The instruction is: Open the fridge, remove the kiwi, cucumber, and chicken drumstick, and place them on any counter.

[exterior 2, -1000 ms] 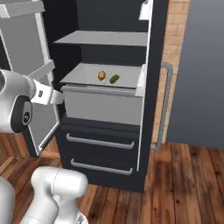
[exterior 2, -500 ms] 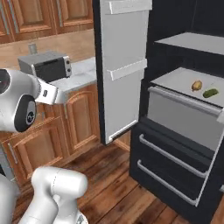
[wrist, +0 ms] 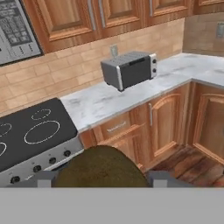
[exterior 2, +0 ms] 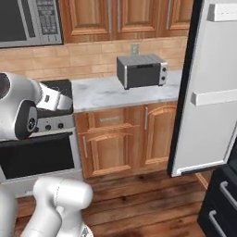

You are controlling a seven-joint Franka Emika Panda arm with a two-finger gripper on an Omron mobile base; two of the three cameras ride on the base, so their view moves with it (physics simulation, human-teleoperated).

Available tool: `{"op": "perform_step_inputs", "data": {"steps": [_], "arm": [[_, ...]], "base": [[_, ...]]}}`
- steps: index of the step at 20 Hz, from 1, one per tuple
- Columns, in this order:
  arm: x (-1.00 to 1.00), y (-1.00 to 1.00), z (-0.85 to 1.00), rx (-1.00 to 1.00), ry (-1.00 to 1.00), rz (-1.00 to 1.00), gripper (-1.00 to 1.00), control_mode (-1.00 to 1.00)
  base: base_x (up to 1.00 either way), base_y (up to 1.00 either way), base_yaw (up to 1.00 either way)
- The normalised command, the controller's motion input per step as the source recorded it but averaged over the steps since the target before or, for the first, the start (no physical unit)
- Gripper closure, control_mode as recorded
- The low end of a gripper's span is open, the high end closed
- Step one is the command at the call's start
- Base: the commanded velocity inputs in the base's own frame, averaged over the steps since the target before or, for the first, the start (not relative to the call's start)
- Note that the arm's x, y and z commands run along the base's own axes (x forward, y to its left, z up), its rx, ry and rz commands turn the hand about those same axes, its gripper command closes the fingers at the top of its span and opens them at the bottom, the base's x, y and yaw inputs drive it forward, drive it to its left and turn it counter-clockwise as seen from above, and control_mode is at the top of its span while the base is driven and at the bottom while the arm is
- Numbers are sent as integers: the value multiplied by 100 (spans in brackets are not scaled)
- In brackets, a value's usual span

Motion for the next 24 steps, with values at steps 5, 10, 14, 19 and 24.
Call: {"op": "perform_step_inputs", "data": {"steps": [5,10,14,19,24], "arm": [[0,0,0,0,0,0,100,100],[0,0,0,0,0,0,100,100],[0,0,0,0,0,0,100,100],[0,0,0,0,0,0,100,100],[60,-48,-21,0,13,0,100,-100]], "base": [[95,0,25],[100,0,1],[100,0,0],[100,-11,0],[40,-16,0]]}}
